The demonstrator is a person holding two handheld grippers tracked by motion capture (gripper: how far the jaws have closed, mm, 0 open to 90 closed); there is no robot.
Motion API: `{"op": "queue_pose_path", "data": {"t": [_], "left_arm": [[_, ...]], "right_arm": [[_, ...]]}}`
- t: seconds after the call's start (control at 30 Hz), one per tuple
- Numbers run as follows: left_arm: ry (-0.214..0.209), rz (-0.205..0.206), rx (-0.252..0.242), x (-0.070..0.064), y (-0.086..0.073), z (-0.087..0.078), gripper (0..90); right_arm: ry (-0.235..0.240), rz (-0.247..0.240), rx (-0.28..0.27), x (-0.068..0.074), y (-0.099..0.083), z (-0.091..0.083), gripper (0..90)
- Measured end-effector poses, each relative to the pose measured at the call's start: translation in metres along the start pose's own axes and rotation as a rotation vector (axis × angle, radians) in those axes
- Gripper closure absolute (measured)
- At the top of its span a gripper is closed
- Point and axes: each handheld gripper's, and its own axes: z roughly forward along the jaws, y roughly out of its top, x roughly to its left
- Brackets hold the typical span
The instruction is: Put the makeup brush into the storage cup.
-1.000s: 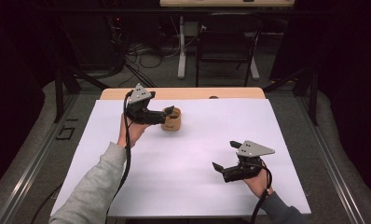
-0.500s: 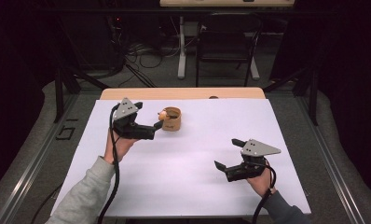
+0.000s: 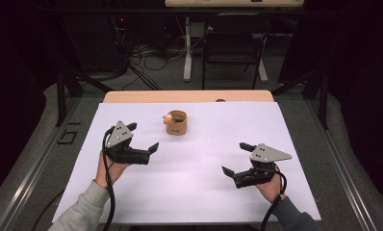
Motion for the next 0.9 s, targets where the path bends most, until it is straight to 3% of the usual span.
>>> {"op": "queue_pose_path", "data": {"t": [0.47, 0.9], "left_arm": [[0.027, 0.056, 0.009, -0.014, -0.016, -0.018, 0.0], [0.047, 0.031, 0.043, -0.017, -0.037, -0.035, 0.0]], "right_arm": [[-0.037, 0.0, -0.016, -0.003, -0.005, -0.012, 0.0], [-0.06, -0.004, -0.022, -0.006, -0.009, -0.024, 0.0]]}}
